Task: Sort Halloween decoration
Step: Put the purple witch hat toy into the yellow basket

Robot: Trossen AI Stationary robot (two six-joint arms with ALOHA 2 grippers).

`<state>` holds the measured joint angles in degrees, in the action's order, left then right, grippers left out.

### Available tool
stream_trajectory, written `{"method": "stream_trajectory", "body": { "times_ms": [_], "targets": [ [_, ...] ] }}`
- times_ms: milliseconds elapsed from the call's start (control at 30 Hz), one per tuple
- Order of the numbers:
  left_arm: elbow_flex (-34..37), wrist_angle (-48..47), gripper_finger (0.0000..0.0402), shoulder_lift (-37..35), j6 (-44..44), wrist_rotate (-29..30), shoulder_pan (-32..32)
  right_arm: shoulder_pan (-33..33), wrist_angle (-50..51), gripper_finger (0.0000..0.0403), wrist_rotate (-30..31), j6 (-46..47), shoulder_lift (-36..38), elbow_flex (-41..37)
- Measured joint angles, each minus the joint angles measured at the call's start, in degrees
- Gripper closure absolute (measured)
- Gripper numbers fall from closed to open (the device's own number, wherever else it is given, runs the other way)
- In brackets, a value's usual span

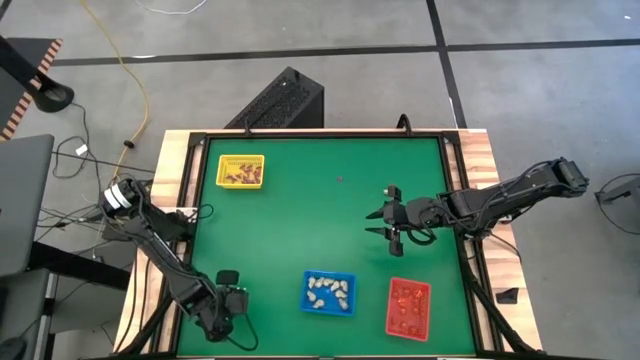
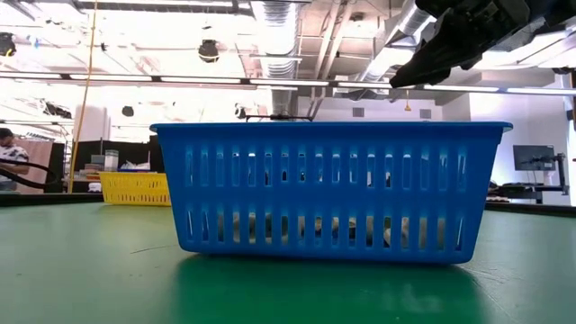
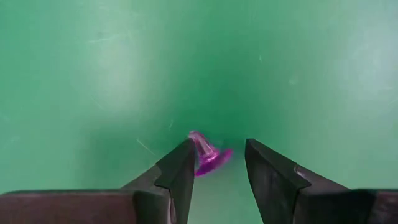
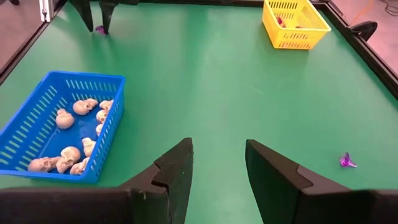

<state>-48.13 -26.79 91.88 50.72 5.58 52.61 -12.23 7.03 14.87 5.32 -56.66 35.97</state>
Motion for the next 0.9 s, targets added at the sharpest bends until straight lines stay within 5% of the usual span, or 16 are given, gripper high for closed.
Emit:
{"method": "stream_trajectory", "body": {
  "times_ms": [200,633,900],
  "targets": [
    [1.3,1.16,0.0283,-0.15,-0.49,-0.45,-0.25,0.0,0.01,0.0226,0.01,-0.87,0.0,0.0],
    [1.32,-4.28,0.0383,-2.14,-2.91,-0.31,-1.71,0.0,-0.05,0.0226,0.01,-0.85,0.0,0.0],
    [1.46,-9.17,0.0385,-13.04,-12.47,12.7,-6.99,0.0,-0.99,0.0226,0.01,-1.1,0.0,0.0]
  ]
}}
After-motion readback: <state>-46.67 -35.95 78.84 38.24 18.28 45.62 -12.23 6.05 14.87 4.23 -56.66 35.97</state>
